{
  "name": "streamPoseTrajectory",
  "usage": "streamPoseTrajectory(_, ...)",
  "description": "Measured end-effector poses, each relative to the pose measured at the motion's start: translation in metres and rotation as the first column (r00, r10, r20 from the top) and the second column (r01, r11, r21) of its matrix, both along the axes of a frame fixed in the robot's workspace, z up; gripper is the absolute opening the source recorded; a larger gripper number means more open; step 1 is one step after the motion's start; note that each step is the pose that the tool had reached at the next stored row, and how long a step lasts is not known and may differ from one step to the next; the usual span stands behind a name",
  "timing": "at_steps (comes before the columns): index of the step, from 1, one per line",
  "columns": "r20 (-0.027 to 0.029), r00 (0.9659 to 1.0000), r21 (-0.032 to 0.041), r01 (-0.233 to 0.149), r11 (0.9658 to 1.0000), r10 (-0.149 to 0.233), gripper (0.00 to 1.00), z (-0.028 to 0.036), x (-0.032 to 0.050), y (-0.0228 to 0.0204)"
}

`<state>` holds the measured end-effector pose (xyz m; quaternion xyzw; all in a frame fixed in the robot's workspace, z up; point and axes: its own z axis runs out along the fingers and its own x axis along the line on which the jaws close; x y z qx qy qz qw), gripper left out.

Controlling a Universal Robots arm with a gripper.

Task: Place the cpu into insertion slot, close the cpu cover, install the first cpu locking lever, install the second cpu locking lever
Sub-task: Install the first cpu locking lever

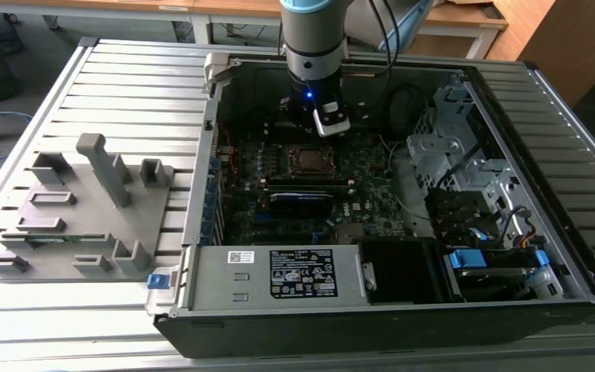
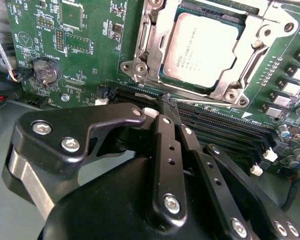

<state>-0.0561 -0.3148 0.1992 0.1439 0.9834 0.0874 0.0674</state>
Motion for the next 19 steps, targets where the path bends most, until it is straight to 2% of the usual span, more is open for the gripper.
streamPoseTrajectory(8, 0.0001, 1.0, 0.0001, 0.001, 1.0, -0.001, 0.11, -0.0008, -0.0004, 0.0021)
streamPoseTrajectory(10, 0.0023, 1.0, 0.0003, 0.001, 1.0, -0.001, 0.11, -0.0008, -0.0005, 0.0021)
streamPoseTrajectory(13, 0.01, 0.9999, 0.0001, 0.001, 1.0, -0.001, 0.11, -0.0009, -0.0005, 0.0022)
streamPoseTrajectory(19, 0.011, 0.9999, 0.0001, 0.001, 1.0, -0.001, 0.11, -0.0009, -0.0005, 0.0021)
